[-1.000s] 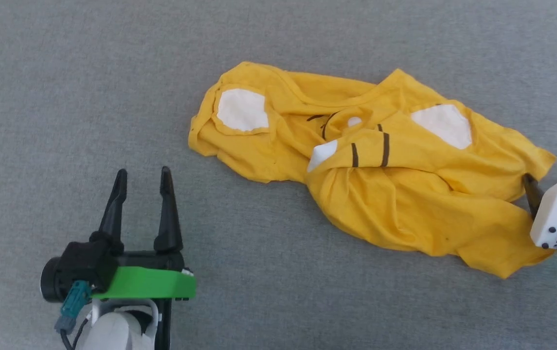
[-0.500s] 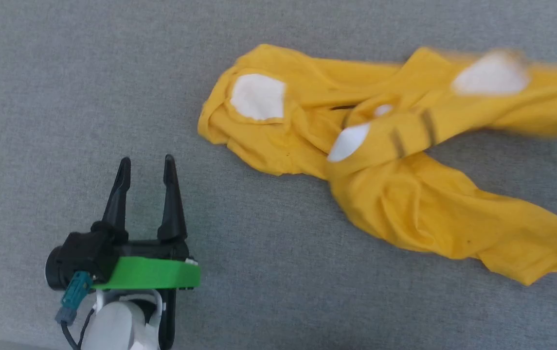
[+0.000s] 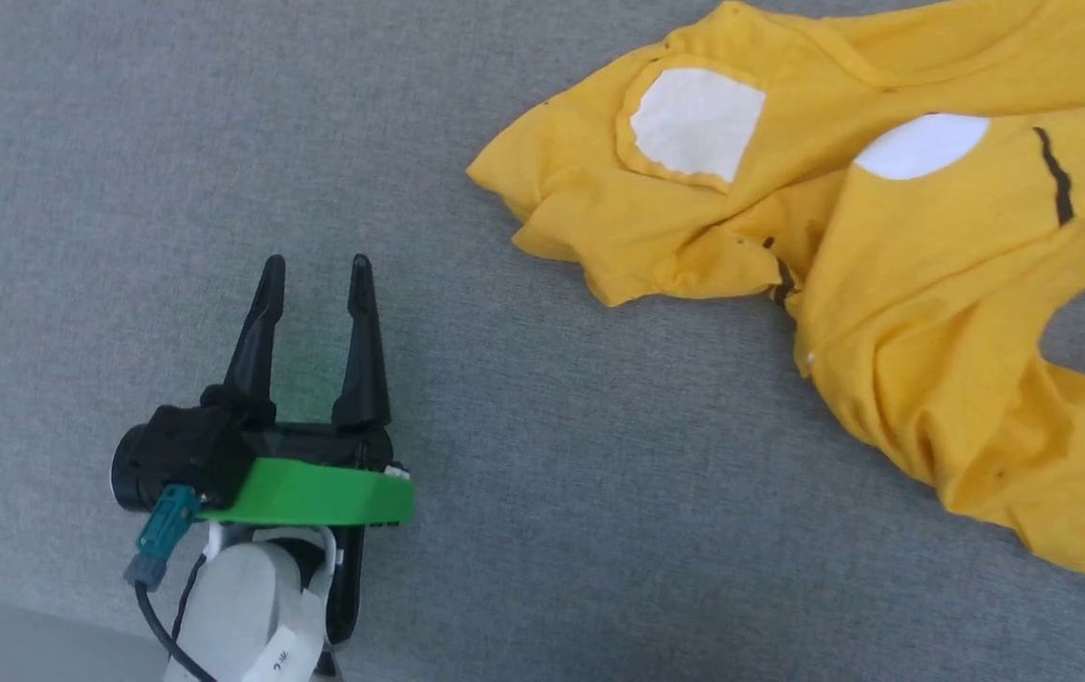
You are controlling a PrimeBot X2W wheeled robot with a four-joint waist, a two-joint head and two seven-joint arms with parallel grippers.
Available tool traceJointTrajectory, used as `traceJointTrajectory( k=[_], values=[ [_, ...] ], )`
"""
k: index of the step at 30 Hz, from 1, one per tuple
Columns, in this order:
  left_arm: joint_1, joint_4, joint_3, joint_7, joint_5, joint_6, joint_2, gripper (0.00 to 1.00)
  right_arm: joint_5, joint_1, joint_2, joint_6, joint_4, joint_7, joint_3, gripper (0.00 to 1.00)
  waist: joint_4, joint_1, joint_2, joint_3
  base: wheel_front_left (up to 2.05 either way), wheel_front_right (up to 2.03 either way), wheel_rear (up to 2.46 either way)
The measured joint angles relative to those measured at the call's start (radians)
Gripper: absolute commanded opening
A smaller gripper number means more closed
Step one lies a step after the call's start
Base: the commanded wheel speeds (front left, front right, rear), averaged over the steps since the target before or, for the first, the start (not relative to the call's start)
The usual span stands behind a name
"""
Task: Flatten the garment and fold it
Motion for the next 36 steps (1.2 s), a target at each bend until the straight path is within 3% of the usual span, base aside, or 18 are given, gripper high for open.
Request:
traceJointTrajectory(
  k=[8, 14, 20, 26, 30, 36],
  values=[
    [-0.01, 0.02, 0.003, 0.0, 0.02, -0.008, -0.006, 1.0, -0.001, -0.001, 0.088, 0.0, 0.053, -0.081, -0.021, 1.0, 0.004, 0.0, 0.0, -0.006, 0.0, 0.0, 0.0],
    [0.005, 0.029, 0.024, 0.0, 0.022, -0.009, -0.008, 1.0, 0.132, 0.046, 0.196, 0.0, -0.095, -0.094, 0.037, 1.0, -0.014, 0.0, 0.0, -0.071, 0.0, 0.0, 0.0],
    [0.053, 0.031, 0.04, 0.0, 0.022, -0.009, -0.01, 1.0, 0.262, 0.297, 0.319, 0.0, -0.389, 0.015, 0.125, 1.0, -0.037, 0.0, 0.0, -0.159, 0.0, 0.0, 0.0],
    [0.088, 0.028, 0.045, 0.0, 0.022, -0.009, -0.01, 1.0, 0.31, 0.573, 0.394, 0.0, -0.625, 0.112, 0.189, 1.0, -0.063, 0.0, 0.0, -0.226, 0.0, 0.0, 0.0],
    [0.095, 0.021, 0.044, 0.0, 0.022, -0.009, -0.011, 1.0, 0.31, 0.723, 0.41, 0.0, -0.672, 0.14, 0.225, 1.0, -0.074, 0.0, 0.0, -0.251, 0.0, 0.0, 0.0],
    [0.102, 0.017, 0.04, 0.0, 0.021, -0.01, -0.012, 1.0, 0.309, 0.812, 0.402, 0.0, -0.625, 0.14, 0.299, 1.0, -0.06, -0.0001, 0.0, -0.241, 0.0, 0.0, 0.0]
  ],
)
